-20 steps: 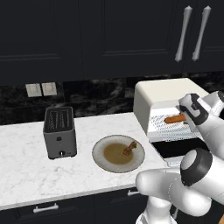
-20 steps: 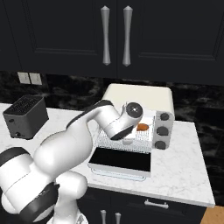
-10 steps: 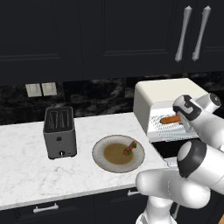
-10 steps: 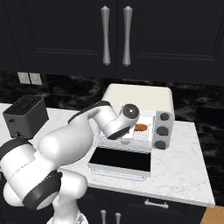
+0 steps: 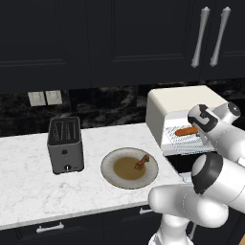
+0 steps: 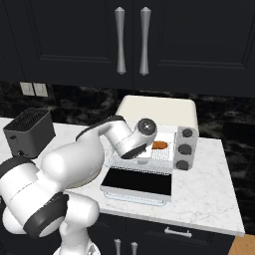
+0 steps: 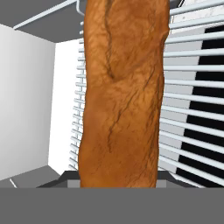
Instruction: Pick up the kebab skewer and baguette bread, and place them inside the toaster oven. Close the toaster oven door and start by setting the timer.
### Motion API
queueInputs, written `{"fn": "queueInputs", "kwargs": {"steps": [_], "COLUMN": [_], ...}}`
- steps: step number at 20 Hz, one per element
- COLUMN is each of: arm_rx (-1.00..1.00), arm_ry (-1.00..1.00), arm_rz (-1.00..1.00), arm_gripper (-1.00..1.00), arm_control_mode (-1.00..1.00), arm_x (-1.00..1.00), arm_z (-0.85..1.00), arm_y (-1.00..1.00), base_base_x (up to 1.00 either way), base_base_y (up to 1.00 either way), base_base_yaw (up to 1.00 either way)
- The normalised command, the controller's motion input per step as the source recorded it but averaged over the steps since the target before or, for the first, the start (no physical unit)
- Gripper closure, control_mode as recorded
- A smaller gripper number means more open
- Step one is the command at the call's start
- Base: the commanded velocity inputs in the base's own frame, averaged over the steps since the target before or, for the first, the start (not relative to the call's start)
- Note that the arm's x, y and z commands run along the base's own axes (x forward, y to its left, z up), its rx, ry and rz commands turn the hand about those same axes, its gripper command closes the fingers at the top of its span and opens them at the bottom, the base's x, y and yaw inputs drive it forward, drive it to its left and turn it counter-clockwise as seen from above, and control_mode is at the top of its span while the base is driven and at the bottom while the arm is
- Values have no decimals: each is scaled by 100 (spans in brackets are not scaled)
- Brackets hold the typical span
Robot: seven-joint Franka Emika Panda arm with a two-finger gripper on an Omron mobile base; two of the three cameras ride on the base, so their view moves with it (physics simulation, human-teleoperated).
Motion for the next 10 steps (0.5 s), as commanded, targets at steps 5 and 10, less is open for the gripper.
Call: {"fn": "queueInputs", "kwargs": {"steps": [5,10], "arm_rx": [0,0], "arm_ry": [0,0], "arm_rz": [0,0], "arm_gripper": [-100,-100], "arm_control_mode": [-100,-100], "arm_x": [12,1], "arm_z": [-4,-2], "arm_y": [0,0], "base_base_x": [0,0], "base_base_y": [0,0], "base_base_yaw": [0,0]}}
